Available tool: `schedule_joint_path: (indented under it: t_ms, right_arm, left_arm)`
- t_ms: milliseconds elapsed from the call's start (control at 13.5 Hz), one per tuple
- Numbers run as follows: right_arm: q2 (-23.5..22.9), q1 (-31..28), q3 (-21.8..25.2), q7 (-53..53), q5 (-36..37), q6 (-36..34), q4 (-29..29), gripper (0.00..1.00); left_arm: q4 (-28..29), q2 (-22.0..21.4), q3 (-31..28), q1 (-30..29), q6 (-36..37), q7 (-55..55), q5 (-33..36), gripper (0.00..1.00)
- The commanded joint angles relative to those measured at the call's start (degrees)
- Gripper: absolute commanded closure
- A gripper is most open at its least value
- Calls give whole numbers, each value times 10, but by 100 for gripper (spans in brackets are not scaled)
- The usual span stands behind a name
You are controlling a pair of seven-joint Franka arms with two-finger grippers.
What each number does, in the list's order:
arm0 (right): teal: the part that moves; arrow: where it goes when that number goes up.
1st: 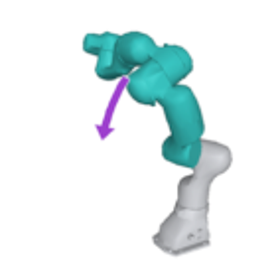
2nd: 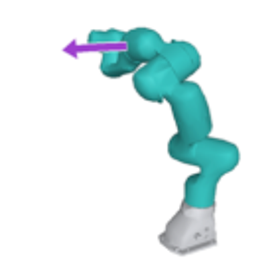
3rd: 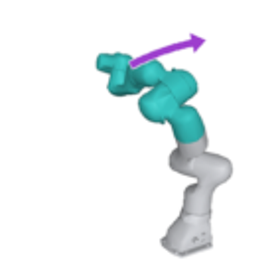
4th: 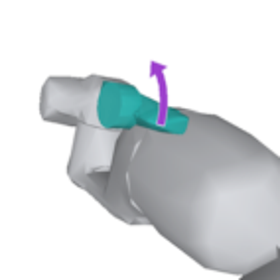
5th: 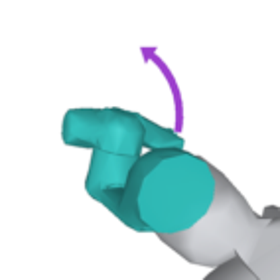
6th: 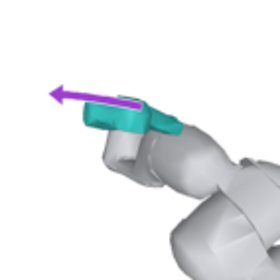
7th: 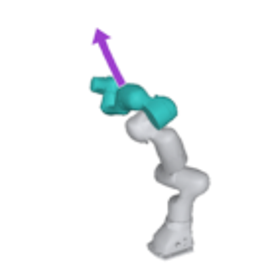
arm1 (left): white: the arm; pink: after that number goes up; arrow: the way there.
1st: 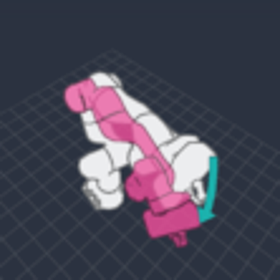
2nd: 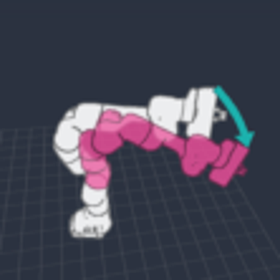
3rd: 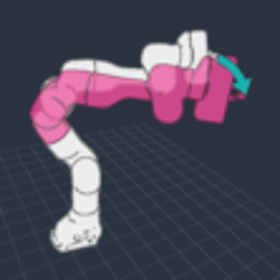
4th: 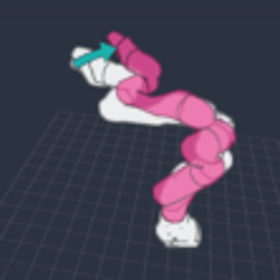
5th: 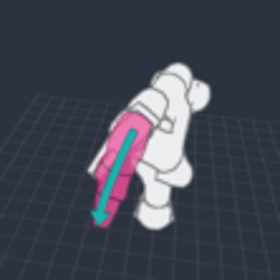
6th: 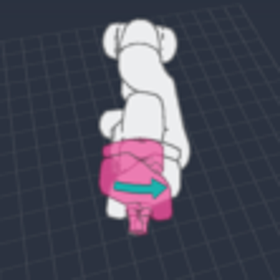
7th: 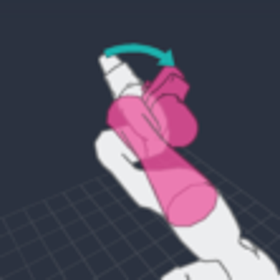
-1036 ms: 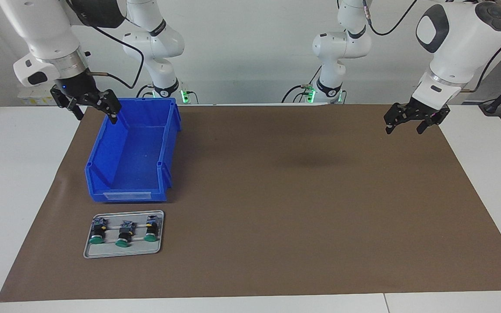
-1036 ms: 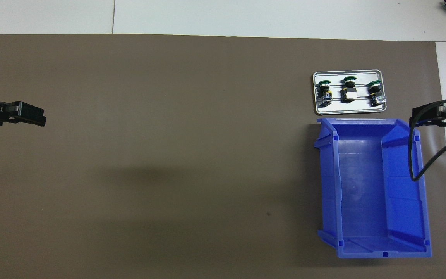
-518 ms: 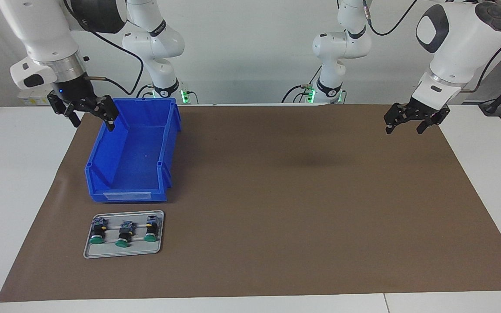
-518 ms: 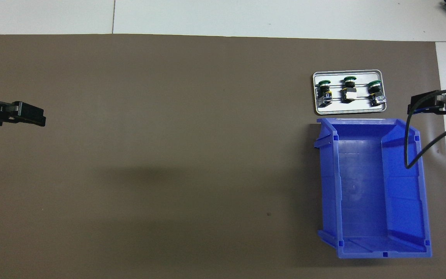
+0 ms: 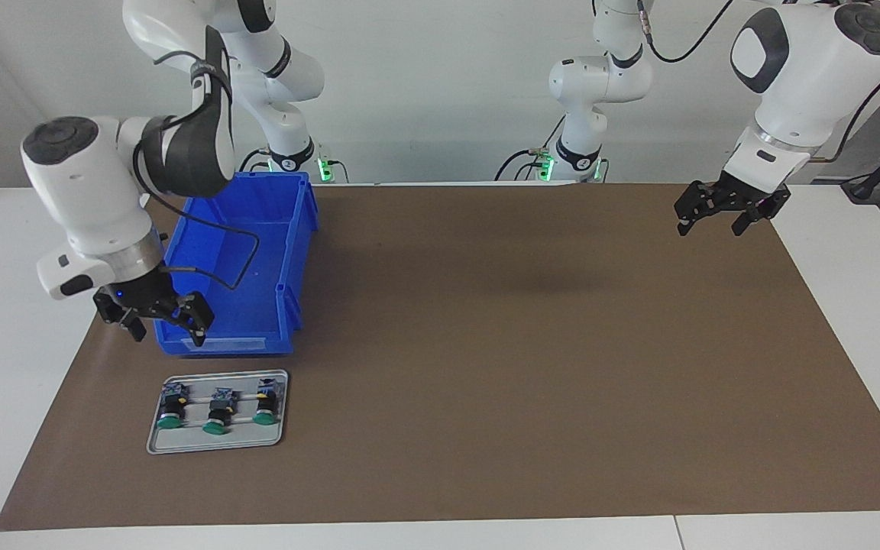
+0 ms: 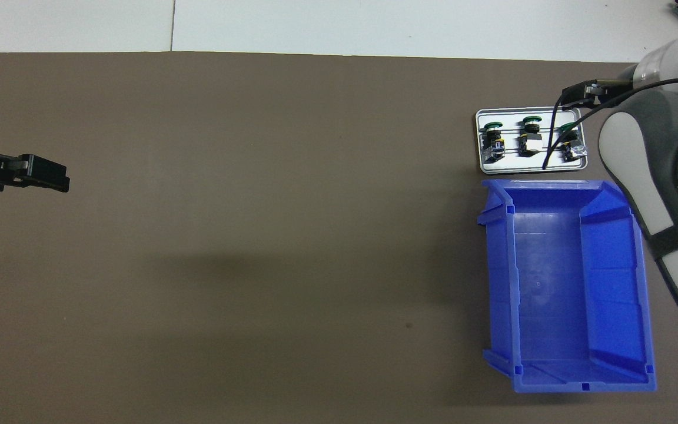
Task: Place and press button with both arms
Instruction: 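Grasp one green push button from the metal tray with the right gripper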
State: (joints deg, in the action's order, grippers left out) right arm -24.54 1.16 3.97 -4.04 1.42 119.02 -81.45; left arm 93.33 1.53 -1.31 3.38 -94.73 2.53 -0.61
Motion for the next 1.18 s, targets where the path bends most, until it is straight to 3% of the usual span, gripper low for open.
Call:
schedule_joint_path:
  t_ms: [0,222,444,888,1110]
  right_arm:
    - [-80,-9,-18,17,-12,63,59,0]
    - [-145,-10,-19,24,-14,146,58,1]
    - [-150,-10,-19,41,-19,177,40,6]
    - [-88,-12,-19,86,-20,186,-101,6]
    - [-81,-16,-19,115,-20,171,-112,7]
  left_arm:
    - [13,-12,4,-6,-2,-1,11,0]
    - [13,-12,4,-6,-2,-1,11,0]
    - [13,-12,4,-6,-2,-1,11,0]
    - [13,-12,4,-6,-2,-1,11,0]
    - [13,-12,3,-6,-2,-1,11,0]
